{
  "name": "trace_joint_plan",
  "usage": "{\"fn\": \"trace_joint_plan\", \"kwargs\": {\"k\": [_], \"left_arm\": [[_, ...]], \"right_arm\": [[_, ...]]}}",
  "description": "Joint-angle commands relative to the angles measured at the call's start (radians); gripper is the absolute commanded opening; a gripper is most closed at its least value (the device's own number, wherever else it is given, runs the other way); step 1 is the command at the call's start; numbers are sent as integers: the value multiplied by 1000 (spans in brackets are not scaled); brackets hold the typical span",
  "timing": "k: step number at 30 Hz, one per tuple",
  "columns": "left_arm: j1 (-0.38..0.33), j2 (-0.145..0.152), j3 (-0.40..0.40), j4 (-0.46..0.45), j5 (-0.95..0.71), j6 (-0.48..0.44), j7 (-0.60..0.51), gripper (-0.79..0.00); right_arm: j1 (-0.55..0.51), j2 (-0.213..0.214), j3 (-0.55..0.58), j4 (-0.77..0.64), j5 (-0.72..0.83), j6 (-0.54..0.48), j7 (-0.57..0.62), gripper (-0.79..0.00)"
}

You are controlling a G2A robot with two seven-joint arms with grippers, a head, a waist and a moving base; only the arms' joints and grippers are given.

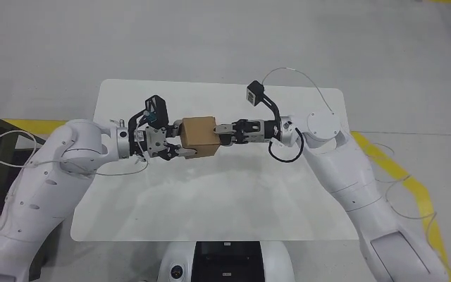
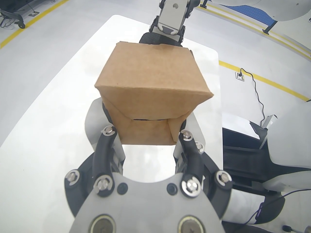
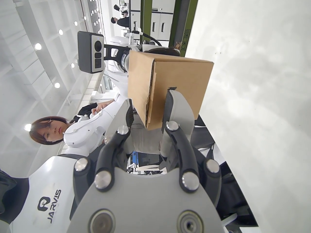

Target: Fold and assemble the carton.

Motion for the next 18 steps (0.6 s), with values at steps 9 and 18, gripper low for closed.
{"fn": "trace_joint_plan", "kwargs": {"k": [9, 18], "left_arm": [[5, -1, -4, 4, -7, -5, -3, -542], [2, -3, 0, 15, -15, -14, -13, -533]], "right_arm": [[-9, 4, 9, -18, 7, -3, 7, -456], [-9, 3, 8, -6, 19, -33, 9, -209]]}}
